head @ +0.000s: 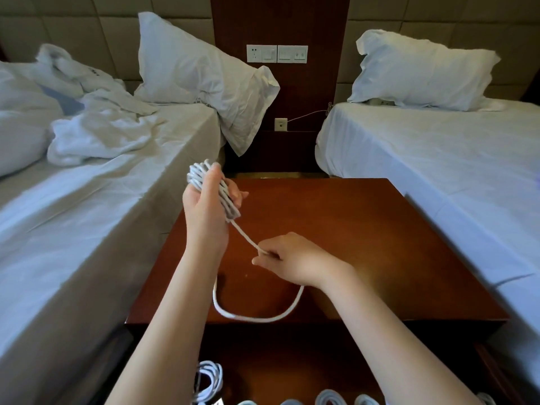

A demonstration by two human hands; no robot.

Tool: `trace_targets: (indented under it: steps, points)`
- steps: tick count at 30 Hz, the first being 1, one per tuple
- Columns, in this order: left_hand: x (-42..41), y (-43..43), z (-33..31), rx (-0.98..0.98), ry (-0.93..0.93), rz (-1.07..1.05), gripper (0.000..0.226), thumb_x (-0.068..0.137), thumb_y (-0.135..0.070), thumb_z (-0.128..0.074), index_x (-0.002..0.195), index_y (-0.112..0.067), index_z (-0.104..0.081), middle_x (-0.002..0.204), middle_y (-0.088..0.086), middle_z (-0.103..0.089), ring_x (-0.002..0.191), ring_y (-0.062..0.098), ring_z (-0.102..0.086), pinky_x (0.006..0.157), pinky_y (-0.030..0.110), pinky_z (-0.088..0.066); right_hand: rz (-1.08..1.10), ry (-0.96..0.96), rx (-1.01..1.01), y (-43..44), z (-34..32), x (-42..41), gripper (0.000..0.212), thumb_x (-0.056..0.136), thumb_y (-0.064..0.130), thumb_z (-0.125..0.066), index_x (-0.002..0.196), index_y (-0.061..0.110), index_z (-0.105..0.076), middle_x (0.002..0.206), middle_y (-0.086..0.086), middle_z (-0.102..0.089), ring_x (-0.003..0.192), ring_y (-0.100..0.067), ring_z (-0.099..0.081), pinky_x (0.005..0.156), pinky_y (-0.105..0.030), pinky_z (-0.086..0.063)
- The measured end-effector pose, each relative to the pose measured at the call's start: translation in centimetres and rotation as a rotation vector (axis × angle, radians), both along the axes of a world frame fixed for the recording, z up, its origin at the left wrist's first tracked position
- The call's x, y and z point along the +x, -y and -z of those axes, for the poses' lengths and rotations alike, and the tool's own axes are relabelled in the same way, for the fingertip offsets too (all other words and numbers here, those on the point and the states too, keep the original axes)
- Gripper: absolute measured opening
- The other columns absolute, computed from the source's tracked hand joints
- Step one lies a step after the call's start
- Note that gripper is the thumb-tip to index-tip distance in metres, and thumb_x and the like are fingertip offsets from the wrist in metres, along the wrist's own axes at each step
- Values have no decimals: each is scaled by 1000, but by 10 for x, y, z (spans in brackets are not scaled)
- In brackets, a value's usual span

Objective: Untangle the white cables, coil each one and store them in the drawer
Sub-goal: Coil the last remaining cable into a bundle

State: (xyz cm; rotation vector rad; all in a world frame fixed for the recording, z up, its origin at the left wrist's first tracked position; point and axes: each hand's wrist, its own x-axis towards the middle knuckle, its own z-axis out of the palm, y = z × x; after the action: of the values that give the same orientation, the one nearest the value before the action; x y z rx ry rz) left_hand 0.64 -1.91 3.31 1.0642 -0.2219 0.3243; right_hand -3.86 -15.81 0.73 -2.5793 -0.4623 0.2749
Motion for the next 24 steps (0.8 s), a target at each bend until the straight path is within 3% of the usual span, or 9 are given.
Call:
trace_targets:
  steps: [3, 6, 8, 11, 13, 15, 17, 21, 24]
  points:
    - [10, -12, 11, 199, 71, -269, 41, 100, -17, -45, 59, -20, -50, 45, -3, -51, 44, 15, -50, 61, 32, -53, -3, 40, 18, 4, -1, -1, 32, 99, 39, -51, 75, 19, -54, 71, 0, -56, 59, -16, -48, 59, -31, -38]
    - [26, -28, 27, 611, 164, -564, 50, 95, -32, -46, 47, -18, -55, 45, -1, -55, 49, 19, -58, 66, 37, -52, 21, 67, 80, 6, -10, -3, 28, 98, 39, -52, 77, 22, -60, 65, 8, -54, 55, -9, -47, 56, -25, -37]
    - [32, -30, 31, 895, 120, -649, 54, 91, -41, -42, 54, -8, -61, 51, 3, -60, 54, 21, -60, 67, 32, -48, 27, 155, 112, 7, -14, -4, 29, 97, 37, -54, 76, 20, -62, 59, 8, -50, 50, -6, -42, 54, -24, -33]
    - [30, -19, 35, 1183, 156, -602, 53, 89, -47, -39, 58, -9, -60, 54, 2, -60, 53, 19, -58, 57, 26, -42, 56, 326, 128, 13, -16, -3, 27, 96, 35, -56, 75, 19, -61, 60, 3, -55, 51, -12, -45, 53, -29, -34]
    - [23, -9, 32, 1223, 173, -528, 45, 92, -35, -51, 50, -19, -45, 47, -6, -47, 43, 7, -46, 45, 14, -30, 85, 423, 156, 21, -18, -2, 23, 96, 33, -57, 75, 23, -59, 61, 2, -57, 52, -15, -48, 51, -29, -35]
    - [16, 0, 30, 1227, 161, -468, 50, 92, -24, -56, 47, -22, -34, 43, -8, -41, 39, 7, -39, 42, 14, -26, 105, 498, 159, 28, -19, -2, 19, 97, 32, -56, 79, 24, -61, 61, 4, -56, 51, -12, -47, 50, -25, -33]
    - [12, 6, 27, 1180, 161, -390, 51, 91, -20, -55, 46, -21, -30, 42, -5, -40, 38, 11, -38, 43, 26, -35, 117, 551, 146, 33, -17, -1, 20, 97, 33, -55, 84, 20, -64, 62, 4, -57, 52, -12, -49, 49, -21, -33]
    - [7, 9, 24, 1096, 121, -332, 52, 91, -16, -54, 49, -20, -24, 46, -4, -32, 43, 13, -29, 46, 28, -26, 124, 579, 170, 35, -15, 2, 22, 97, 34, -55, 87, 19, -67, 63, 4, -58, 54, -13, -53, 49, -22, -36]
    - [9, 6, 26, 1036, 76, -292, 50, 91, -17, -53, 49, -17, -26, 47, 7, -39, 45, 23, -36, 47, 42, -38, 128, 579, 180, 32, -10, 5, 23, 96, 36, -55, 88, 18, -68, 63, 5, -59, 56, -13, -54, 50, -25, -39]
